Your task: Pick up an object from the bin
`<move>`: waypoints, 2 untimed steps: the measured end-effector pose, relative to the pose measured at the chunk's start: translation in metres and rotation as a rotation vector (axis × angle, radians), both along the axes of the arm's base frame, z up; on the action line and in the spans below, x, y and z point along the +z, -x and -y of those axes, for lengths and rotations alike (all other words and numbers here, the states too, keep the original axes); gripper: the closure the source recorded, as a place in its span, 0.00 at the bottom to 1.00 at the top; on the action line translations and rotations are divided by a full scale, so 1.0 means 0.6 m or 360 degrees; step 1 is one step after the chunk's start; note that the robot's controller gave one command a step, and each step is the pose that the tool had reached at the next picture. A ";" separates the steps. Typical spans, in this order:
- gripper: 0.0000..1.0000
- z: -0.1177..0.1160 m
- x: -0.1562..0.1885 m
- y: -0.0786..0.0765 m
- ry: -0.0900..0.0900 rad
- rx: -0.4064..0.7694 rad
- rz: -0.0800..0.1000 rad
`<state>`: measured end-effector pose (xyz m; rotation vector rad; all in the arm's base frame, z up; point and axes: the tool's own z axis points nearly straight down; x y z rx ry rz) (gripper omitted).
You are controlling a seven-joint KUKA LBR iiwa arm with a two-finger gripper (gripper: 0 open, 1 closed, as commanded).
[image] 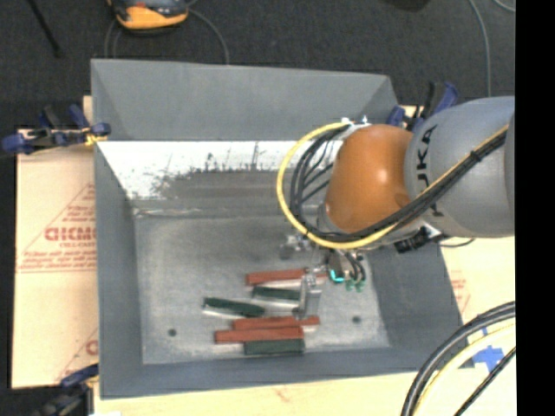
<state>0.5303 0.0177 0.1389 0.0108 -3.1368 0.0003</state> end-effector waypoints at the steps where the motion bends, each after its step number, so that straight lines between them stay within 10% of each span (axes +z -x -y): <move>1: 0.00 0.000 0.007 -0.003 -0.0001 0.0000 0.0012; 2: 1.00 0.009 -0.112 -0.041 -0.0002 -0.0702 0.0011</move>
Offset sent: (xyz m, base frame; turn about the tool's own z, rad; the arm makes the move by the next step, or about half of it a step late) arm 0.0230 -0.0048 -0.0689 0.4433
